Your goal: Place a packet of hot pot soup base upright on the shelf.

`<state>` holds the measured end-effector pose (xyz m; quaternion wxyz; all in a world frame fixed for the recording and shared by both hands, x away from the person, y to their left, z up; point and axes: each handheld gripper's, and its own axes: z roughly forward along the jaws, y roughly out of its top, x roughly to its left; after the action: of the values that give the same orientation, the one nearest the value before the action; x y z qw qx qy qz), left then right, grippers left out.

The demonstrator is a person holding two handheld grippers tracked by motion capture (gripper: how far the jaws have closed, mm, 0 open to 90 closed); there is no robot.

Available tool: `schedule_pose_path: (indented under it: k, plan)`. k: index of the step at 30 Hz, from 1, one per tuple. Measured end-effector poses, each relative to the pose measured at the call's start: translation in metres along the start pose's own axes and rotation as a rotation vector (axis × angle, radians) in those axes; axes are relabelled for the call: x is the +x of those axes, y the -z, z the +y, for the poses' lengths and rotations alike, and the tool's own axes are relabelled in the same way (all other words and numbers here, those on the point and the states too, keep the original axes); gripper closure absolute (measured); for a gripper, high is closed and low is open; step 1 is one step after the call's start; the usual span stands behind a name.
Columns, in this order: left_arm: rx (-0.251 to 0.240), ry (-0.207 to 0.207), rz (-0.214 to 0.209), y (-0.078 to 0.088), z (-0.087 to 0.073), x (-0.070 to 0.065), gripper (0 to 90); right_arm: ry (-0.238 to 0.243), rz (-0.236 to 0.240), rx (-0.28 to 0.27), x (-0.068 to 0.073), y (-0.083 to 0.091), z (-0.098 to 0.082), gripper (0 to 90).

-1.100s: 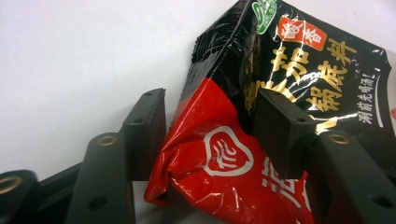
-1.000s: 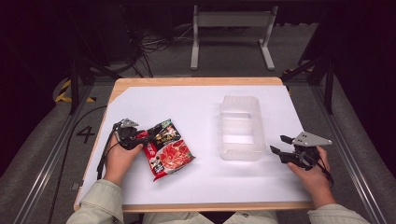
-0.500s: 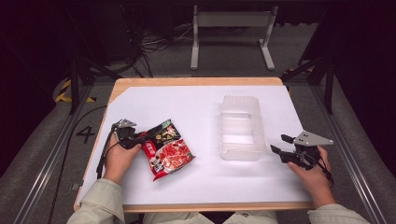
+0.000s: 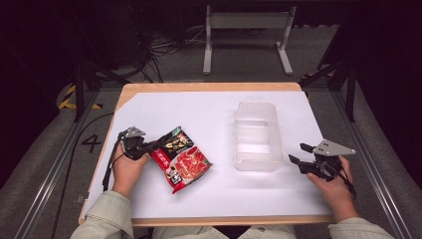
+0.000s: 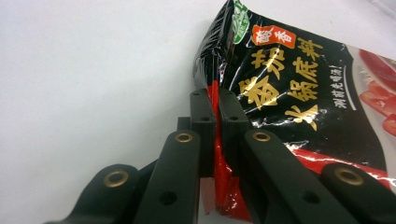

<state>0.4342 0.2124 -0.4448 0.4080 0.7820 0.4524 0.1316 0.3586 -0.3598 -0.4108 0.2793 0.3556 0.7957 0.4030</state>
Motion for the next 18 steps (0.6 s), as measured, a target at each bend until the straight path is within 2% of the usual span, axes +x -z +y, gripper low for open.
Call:
schedule_pose_path:
  k: [4,7,11,18]
  plan:
    - [-0.029,0.006,-0.016,0.009,0.003,-0.001,87.9,-0.008,-0.005,-0.006,-0.002,0.002,0.000,38.7]
    - [-0.038,0.020,-0.026,0.016,0.008,-0.004,87.9,0.005,-0.005,-0.004,0.000,0.001,0.001,39.2]
    - [-0.065,-0.015,-0.023,0.028,0.017,-0.012,88.1,0.035,-0.012,0.001,0.002,0.001,0.002,39.8]
    - [-0.121,-0.053,-0.048,0.044,0.032,-0.028,88.0,0.002,0.002,0.005,0.000,0.007,0.007,42.5]
